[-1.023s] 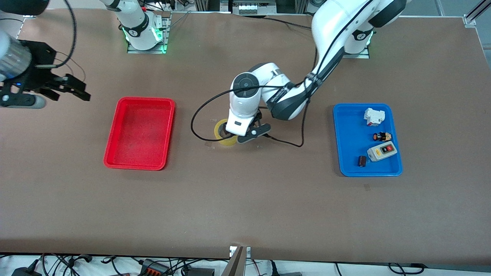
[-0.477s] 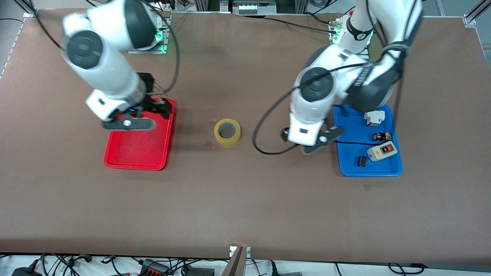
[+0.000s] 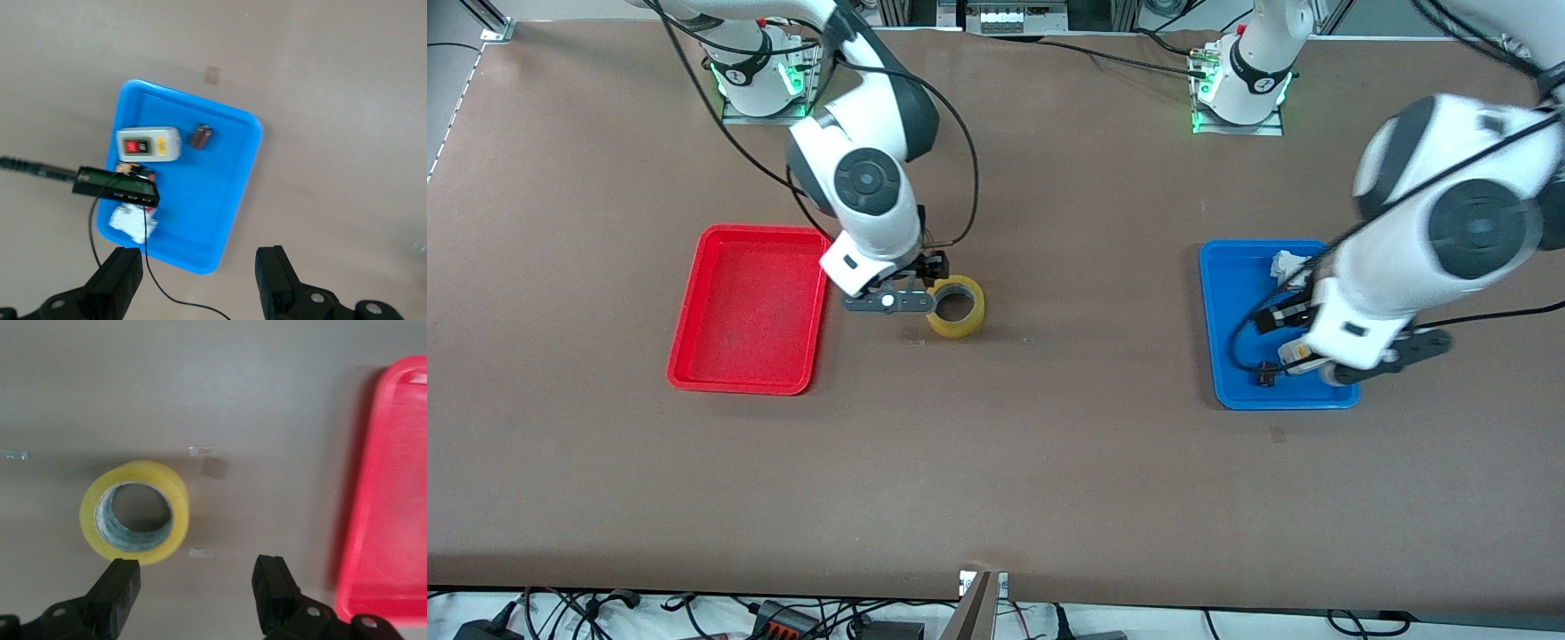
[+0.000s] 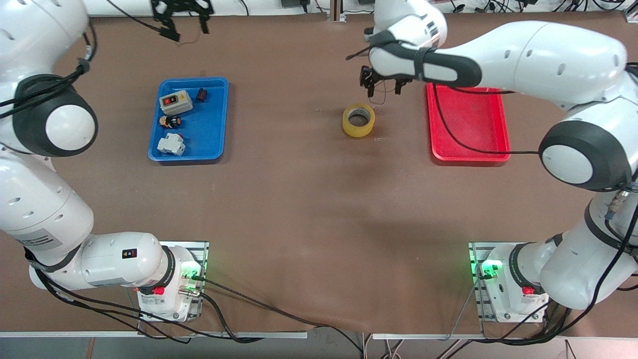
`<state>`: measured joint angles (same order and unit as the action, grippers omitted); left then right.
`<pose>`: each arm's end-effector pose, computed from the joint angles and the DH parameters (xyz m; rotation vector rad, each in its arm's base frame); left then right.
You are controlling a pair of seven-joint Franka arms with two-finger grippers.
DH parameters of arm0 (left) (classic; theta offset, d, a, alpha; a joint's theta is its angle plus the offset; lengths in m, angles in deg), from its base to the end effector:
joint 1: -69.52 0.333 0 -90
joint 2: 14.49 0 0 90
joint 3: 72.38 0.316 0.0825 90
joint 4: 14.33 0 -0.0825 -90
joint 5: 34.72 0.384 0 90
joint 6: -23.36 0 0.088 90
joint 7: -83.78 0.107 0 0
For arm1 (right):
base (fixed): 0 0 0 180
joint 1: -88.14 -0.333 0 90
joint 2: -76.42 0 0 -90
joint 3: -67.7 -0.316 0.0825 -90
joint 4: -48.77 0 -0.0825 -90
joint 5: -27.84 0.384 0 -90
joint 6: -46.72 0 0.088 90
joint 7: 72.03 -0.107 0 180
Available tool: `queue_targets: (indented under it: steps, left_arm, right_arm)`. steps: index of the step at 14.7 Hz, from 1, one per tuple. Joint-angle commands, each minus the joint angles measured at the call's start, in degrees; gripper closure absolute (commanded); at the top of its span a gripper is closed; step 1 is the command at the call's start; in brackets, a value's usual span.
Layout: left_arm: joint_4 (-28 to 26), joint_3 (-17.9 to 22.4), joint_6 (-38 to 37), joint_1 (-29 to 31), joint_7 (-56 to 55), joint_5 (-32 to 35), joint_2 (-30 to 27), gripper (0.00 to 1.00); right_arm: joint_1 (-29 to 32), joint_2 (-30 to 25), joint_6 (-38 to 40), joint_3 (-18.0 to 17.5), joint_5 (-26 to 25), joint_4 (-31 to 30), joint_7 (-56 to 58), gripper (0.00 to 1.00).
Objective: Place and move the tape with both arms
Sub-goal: 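Grasp the tape with the right gripper while the left gripper withdraws, then carry the tape with the right gripper into the red tray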
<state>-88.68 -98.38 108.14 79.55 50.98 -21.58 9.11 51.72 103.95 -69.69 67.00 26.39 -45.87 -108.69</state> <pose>0.6437 -0.1006 0.5140 -2.9721 -0.4632 0.2308 0.5317 0.3995 0.3252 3.0662 0.0296 -0.1082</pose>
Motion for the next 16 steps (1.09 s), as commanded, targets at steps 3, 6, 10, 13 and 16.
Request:
queue_targets:
  steps: [3, 6, 10, 13, 16]
  left_arm:
    - [-2.02, 9.5, -2.16, 3.26, 18.36, -9.06, -9.88, 0.0]
    - [-5.17, 28.59, -2.51, -9.99, 28.56, -15.95, -16.29, 0.0]
    - [-10.72, 30.48, -3.22, -13.62, 31.13, -15.95, -24.47, 0.0]
    - [-9.58, 30.13, -5.94, -13.63, 32.71, -16.04, -24.05, 0.0]
    - [-9.41, 29.86, -4.98, -13.89, 33.77, -15.95, -23.52, 0.0]
  right_arm:
    - [-1.73, 2.97, -5.58, 0.62, -0.58, -3.27, -1.74, 0.02]
    - [-1.73, 5.95, -9.0, 0.62, -0.58, -3.27, -1.66, 0.02]
    - [-1.12, 8.16, -12.7, 0.62, -0.58, -3.27, -1.74, 0.02]
    - [-1.64, 9.56, -14.54, 0.62, -0.58, -3.35, -1.74, 0.02]
    - [-1.73, 10.0, -15.43, 0.62, -0.58, -3.62, -1.74, 0.02]
